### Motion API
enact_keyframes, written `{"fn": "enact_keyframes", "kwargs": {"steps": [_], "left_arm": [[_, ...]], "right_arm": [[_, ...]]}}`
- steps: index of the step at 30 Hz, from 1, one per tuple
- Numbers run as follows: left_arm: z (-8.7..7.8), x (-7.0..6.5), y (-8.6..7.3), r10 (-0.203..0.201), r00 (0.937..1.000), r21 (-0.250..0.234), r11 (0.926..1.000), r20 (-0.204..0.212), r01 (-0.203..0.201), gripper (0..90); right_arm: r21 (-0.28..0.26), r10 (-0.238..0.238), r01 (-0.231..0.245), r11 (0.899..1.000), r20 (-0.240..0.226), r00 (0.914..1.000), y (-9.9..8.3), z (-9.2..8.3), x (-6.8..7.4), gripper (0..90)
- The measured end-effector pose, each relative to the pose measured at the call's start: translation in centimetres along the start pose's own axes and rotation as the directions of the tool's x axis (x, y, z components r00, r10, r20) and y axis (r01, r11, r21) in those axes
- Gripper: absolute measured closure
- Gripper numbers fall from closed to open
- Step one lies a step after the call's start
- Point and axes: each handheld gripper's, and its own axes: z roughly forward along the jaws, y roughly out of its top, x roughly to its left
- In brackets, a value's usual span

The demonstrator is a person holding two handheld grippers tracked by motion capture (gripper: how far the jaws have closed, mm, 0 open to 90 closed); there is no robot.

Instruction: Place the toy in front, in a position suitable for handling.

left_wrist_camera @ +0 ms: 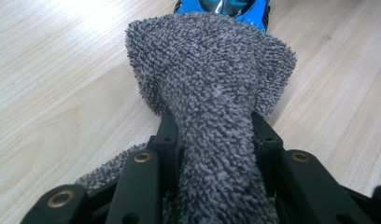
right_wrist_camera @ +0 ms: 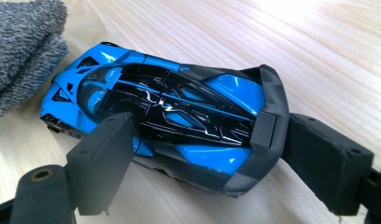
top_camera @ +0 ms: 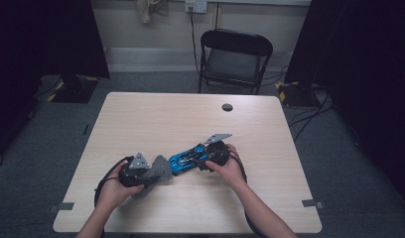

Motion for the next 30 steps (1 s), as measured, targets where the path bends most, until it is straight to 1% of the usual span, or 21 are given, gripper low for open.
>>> {"fn": "enact_keyframes", "kwargs": {"steps": [2,9,16,20,24,30], "left_arm": [[0.04,-0.01,0.02,-0.003,1.0,-0.003,1.0,0.003,0.003,63.3],[0.17,-0.04,0.02,-0.004,1.0,-0.002,1.0,0.006,0.004,63.3],[0.18,-0.03,0.02,-0.006,1.0,-0.001,1.0,0.007,0.006,63.3],[0.24,-0.08,0.02,-0.004,1.0,0.005,1.0,0.009,0.003,63.2],[0.39,-0.18,0.0,-0.003,1.0,0.006,1.0,0.008,0.003,63.2],[0.42,-0.13,0.0,-0.007,0.9999,0.009,0.9999,0.013,0.007,63.3]], "right_arm": [[0.001,-0.006,0.006,1.0,-0.003,1.0,0.08,0.1,0.13,16.3],[-0.003,0.0,0.0,1.0,-0.009,1.0,0.02,0.14,0.19,16.4],[-0.005,-0.001,0.001,1.0,-0.005,1.0,-0.06,0.07,0.21,16.5],[0.025,-0.027,0.027,0.999,-0.003,0.9996,-0.13,-0.01,0.2,16.5],[0.014,-0.019,0.019,1.0,-0.003,0.9998,-0.35,-0.06,0.05,16.6],[0.021,-0.04,0.04,0.999,0.0,0.9992,-0.22,-0.14,0.19,17.4]]}}
